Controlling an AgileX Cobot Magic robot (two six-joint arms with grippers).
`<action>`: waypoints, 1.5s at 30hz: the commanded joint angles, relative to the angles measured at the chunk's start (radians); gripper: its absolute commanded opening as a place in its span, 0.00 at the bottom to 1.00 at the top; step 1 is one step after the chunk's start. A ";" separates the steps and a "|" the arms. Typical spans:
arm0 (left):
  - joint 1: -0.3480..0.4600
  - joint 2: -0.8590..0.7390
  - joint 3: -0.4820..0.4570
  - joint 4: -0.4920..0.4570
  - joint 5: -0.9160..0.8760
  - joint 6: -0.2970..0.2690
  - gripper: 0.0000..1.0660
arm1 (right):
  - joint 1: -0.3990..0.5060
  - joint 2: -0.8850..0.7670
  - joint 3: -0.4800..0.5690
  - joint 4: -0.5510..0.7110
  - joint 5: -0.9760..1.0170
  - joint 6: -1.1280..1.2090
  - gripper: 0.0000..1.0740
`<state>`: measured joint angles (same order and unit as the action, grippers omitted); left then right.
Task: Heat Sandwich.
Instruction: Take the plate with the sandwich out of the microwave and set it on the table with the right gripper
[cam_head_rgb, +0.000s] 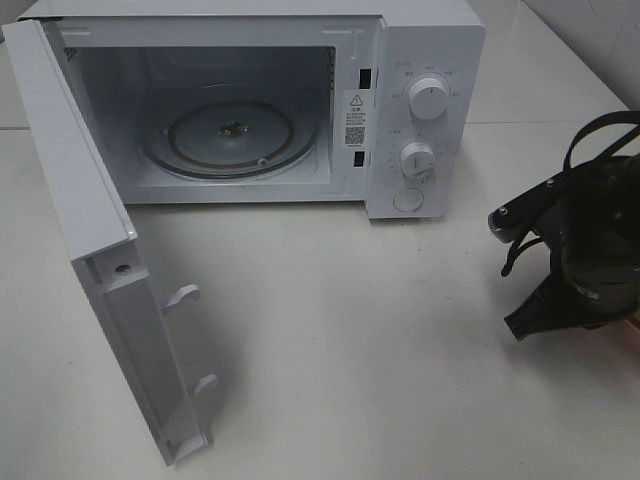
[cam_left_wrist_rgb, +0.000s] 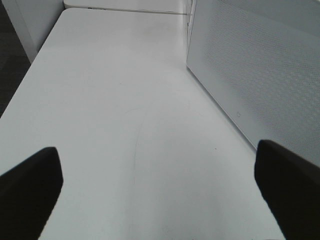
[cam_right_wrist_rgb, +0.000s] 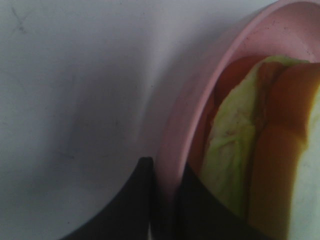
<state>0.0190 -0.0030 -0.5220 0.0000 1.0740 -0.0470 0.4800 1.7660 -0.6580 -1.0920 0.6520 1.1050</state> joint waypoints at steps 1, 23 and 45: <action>0.003 -0.007 0.004 -0.007 -0.008 0.000 0.94 | -0.002 0.035 0.002 -0.030 0.024 0.016 0.01; 0.003 -0.007 0.004 -0.007 -0.008 0.000 0.94 | -0.001 0.077 0.001 0.001 -0.021 0.014 0.25; 0.003 -0.007 0.004 -0.007 -0.008 0.000 0.94 | 0.000 -0.412 0.001 0.662 -0.018 -0.751 0.73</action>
<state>0.0190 -0.0030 -0.5220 0.0000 1.0740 -0.0470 0.4800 1.4000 -0.6570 -0.4990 0.6230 0.4510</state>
